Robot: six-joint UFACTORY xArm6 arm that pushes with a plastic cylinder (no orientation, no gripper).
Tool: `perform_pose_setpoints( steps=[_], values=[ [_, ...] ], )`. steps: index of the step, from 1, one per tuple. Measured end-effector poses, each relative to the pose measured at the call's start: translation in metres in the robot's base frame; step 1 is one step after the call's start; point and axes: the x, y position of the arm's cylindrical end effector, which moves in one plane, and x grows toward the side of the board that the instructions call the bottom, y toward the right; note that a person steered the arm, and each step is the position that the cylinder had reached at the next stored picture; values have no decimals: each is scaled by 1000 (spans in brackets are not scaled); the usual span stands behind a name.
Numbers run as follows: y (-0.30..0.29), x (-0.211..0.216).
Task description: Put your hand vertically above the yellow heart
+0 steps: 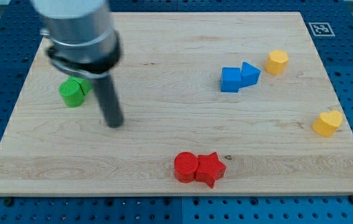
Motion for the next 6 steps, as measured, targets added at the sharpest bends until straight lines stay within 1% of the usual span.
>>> perform_pose_setpoints(
  steps=[1, 2, 4, 5, 6],
  values=[
    [78, -6],
    [134, -42],
    [136, -102],
    [161, -76],
    [197, -23]
  ],
)
